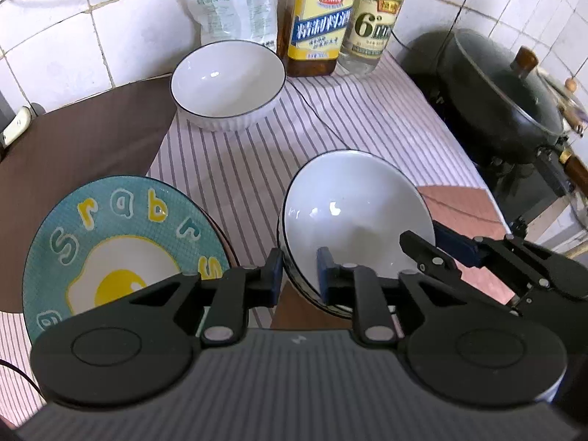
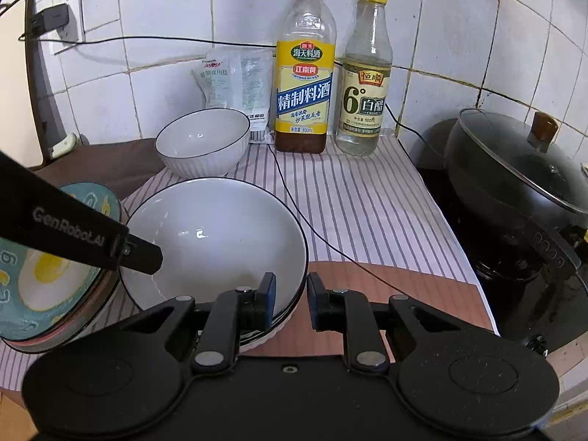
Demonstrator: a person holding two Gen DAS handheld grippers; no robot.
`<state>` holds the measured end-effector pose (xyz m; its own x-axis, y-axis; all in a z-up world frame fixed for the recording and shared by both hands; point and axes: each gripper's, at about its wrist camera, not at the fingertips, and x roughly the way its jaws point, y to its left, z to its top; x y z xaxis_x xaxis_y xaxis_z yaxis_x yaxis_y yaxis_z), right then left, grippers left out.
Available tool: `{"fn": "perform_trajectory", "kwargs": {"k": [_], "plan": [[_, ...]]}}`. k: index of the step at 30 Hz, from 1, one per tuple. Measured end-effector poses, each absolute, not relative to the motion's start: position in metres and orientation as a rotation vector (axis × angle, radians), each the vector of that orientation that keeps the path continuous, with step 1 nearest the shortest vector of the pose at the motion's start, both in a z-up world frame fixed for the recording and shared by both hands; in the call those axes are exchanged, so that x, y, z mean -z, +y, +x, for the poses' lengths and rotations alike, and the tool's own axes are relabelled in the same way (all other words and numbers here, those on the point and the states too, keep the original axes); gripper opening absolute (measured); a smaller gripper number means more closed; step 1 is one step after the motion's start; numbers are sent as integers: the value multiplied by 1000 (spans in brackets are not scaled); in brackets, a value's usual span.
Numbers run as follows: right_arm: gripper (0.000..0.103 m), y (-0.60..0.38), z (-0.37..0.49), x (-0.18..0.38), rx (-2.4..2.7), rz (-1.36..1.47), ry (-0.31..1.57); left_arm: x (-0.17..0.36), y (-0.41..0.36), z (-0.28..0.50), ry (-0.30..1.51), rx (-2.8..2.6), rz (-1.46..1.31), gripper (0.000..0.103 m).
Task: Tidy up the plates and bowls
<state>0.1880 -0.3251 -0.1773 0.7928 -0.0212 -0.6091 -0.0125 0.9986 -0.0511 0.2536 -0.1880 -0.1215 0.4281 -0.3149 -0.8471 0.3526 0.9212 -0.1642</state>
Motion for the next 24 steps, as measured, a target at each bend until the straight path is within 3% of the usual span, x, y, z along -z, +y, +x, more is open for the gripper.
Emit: {"fn": "perform_trajectory", "kwargs": {"k": [3,16,24], "plan": [[23,-321,182,172,2,-65,622,110,-180,253,1017,433,11,30],[36,-296,207,133,-165,1,510,78,-111,267,859,405,-120,35],[43,-296,283,123,-221,154,613,93,-90,307,851,354,-208,35]]}}
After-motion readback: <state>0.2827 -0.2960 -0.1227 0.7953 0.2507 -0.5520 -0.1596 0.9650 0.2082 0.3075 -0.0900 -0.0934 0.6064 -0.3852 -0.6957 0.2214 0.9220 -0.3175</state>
